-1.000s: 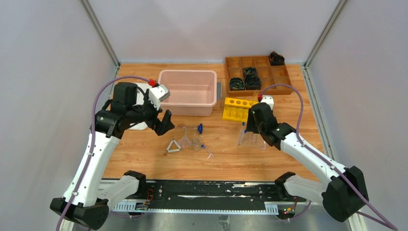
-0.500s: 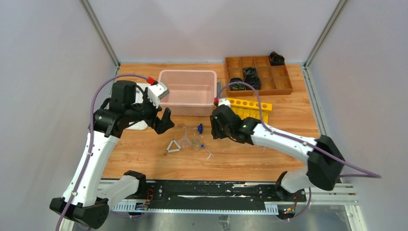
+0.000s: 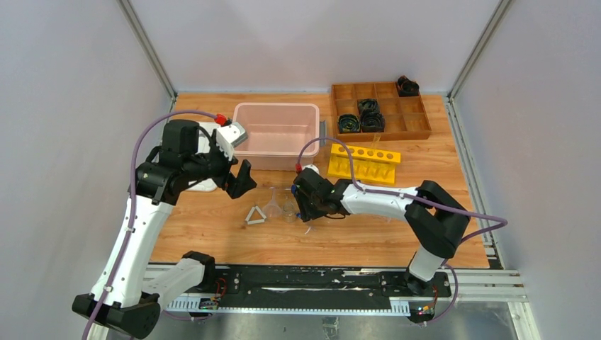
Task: Organize the chemistry lab equipment
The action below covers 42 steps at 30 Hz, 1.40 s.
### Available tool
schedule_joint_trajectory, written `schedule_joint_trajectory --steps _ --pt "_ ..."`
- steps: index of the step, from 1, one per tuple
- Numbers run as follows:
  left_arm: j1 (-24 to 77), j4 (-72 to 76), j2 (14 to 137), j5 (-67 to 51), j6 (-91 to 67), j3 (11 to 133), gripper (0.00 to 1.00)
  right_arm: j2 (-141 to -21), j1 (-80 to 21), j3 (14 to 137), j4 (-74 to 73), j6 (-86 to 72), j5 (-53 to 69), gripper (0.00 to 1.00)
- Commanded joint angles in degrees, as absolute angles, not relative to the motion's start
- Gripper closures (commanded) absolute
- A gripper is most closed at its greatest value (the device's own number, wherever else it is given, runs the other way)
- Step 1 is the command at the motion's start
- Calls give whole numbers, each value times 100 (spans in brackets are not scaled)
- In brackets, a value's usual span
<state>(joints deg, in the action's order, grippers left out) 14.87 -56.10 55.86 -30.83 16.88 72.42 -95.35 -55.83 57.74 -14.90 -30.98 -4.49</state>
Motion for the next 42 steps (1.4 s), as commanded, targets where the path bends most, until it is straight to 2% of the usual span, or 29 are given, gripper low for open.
schedule_joint_trajectory --steps 1,7,15,19,23,24,33,38,42 --pt "1521 -5616 5588 -3159 1610 7478 0 -9746 -5717 5963 -1412 -3198 -383 50" --pt "1521 -5615 5586 -3196 1592 7578 0 -10104 -5750 6150 -1742 -3278 -840 52" --pt "1521 -5612 5600 -3203 1601 7555 0 -9974 -5670 6012 -1813 -3667 -1300 66" --pt "1520 -5608 5605 -3261 1608 7639 0 -9689 -5478 5878 -1725 -3700 -1177 77" --pt "1521 -5616 5652 -3346 1548 7630 0 -9392 -5247 5800 -1714 -3775 -956 99" --pt "1521 -5615 5651 -3382 1554 7607 0 -9241 -5201 5786 -1720 -3786 -901 100" --pt "1521 -5606 5531 -3686 1475 7518 0 -7753 -5027 5932 -1609 -3934 -729 100" --pt "1521 -5607 5474 -4006 1253 7535 0 -7114 -5088 5916 -640 -4138 -580 100" --pt "1521 -5607 5457 -4450 901 7509 0 -7040 -5360 6230 -74 -4198 -835 100"
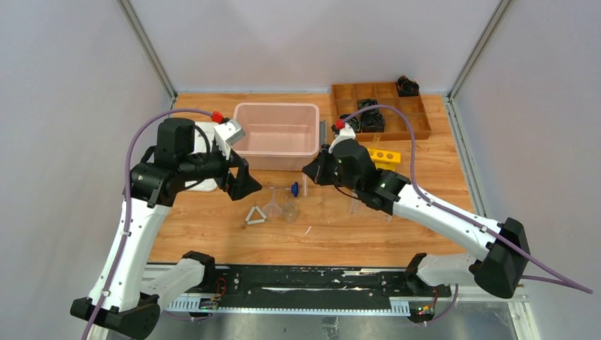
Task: Organize the chemistry lab equipment
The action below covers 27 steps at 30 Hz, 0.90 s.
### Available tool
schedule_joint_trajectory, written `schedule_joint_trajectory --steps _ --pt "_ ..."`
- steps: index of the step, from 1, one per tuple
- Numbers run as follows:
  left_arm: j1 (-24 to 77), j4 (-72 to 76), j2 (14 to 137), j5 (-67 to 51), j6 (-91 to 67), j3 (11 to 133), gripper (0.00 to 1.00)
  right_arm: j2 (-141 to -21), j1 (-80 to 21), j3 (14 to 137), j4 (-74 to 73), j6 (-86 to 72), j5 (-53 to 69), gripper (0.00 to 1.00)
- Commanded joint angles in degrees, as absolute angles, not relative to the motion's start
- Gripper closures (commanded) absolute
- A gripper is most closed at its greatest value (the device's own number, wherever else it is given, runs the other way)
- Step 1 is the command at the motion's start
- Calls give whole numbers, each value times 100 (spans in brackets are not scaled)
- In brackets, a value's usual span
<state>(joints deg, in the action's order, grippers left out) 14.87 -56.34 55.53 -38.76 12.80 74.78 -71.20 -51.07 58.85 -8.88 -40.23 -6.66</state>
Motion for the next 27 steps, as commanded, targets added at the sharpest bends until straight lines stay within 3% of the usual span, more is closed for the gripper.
schedule_joint_trajectory --steps 1,6,10,23,27 --pt "1521 -5607 5466 -4607 848 7505 0 -7028 -5479 6271 236 -4182 -960 100" --pt "1521 -5590 5636 -5114 587 7760 0 -7083 -6160 6575 1172 -3878 -1707 100" --pt "1521 -5590 5764 -5207 366 7737 6 -7283 -6470 7013 1452 -3626 -1862 100" --pt "1521 -5588 5869 -5541 315 7839 33 -7556 -6753 7166 1841 -3519 -1857 100" --pt "1521 -5582 5923 -5577 316 7859 50 -7561 -6783 7163 1887 -3513 -1871 100"
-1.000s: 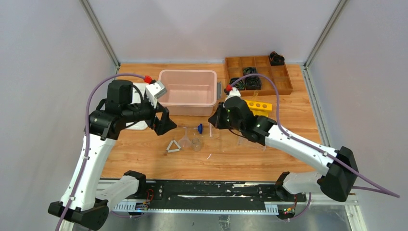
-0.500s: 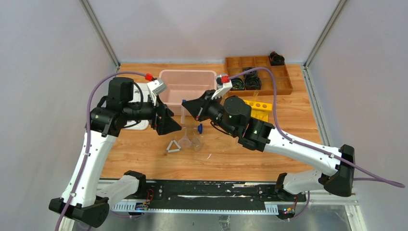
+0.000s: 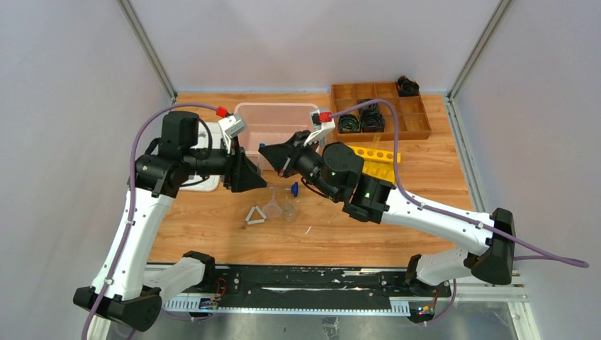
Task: Organize the chemistry lab equipment
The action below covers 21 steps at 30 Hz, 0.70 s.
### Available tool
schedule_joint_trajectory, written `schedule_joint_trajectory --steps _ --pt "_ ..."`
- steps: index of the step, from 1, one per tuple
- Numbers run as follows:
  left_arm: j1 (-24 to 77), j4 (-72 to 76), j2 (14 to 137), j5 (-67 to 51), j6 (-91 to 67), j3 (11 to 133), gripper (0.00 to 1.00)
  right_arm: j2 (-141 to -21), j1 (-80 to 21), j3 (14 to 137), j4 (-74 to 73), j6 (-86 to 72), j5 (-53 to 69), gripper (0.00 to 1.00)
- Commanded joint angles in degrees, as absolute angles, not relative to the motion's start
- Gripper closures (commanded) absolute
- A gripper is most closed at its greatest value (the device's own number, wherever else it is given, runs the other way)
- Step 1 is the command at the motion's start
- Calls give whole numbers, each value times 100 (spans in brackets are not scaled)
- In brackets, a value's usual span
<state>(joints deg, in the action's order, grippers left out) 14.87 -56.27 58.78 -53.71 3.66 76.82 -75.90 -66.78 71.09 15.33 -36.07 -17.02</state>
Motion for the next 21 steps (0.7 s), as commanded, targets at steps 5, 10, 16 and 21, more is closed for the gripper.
schedule_joint_trajectory --steps 5,10,16,21 --pt "1519 -5581 5944 -5468 352 7869 81 -7526 -6828 7112 1890 -3426 -1919 100" --pt "1521 -5581 5919 -5246 527 7879 100 -7560 -6812 7205 1534 -3512 -2042 83" --pt "1521 -5581 5754 -4645 1384 7739 100 -8001 -6448 8537 -784 -3745 -1374 42" --pt "1521 -5612 5672 -4264 2057 7648 100 -8282 -6169 9213 -1468 -3781 -635 33"
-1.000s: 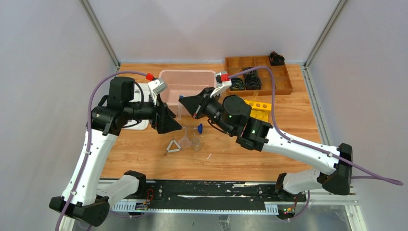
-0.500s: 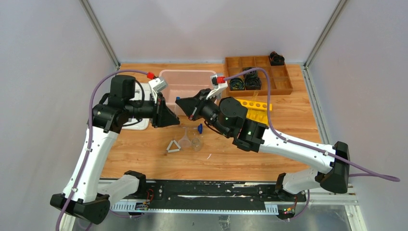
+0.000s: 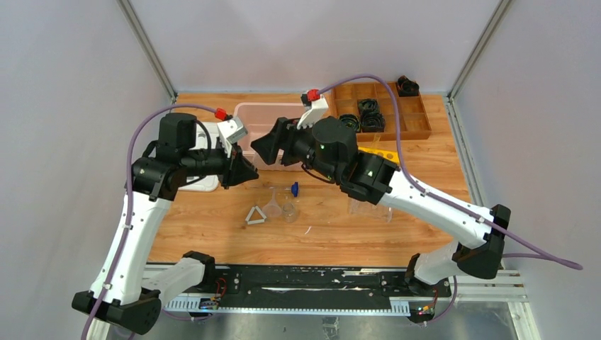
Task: Organize the chemistry lab equipment
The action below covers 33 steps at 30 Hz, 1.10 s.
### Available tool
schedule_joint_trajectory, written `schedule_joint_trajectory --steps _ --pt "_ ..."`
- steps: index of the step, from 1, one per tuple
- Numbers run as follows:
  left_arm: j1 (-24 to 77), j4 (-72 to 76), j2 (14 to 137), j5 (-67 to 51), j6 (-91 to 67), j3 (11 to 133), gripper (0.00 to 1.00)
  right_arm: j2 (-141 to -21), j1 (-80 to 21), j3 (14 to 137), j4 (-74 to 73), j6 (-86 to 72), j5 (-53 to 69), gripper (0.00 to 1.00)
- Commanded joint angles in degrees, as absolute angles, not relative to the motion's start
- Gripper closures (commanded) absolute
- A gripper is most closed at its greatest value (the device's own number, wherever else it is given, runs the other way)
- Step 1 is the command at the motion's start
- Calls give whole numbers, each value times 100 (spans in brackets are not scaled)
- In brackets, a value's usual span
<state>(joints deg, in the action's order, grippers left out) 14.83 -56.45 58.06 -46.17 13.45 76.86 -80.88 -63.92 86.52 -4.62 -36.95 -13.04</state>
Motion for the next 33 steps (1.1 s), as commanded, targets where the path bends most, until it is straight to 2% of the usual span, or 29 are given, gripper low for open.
schedule_joint_trajectory --steps 1,6,23,27,31,32,33 --pt "1521 -5625 5655 -4255 2126 7653 100 -8384 -6104 9457 -1656 -3773 -414 34" --pt "1521 -5625 5551 -4199 2364 7615 100 -8648 -6021 9814 -1951 -3753 216 47" --pt "1520 -5798 5372 -3850 3044 7284 100 -9081 -5958 10086 -2101 -3696 595 61" --pt "1521 -5795 5367 -3889 3038 7269 100 -9131 -5931 10044 -2098 -3701 653 73" --pt "1521 -5801 5366 -3902 2986 7252 100 -9158 -5916 10011 -2099 -3697 678 78" --pt "1521 -5800 5363 -3896 2967 7241 100 -9146 -5907 9992 -2096 -3694 676 83" --pt "1521 -5800 5352 -3877 2950 7234 95 -9141 -5890 9964 -2100 -3685 677 89"
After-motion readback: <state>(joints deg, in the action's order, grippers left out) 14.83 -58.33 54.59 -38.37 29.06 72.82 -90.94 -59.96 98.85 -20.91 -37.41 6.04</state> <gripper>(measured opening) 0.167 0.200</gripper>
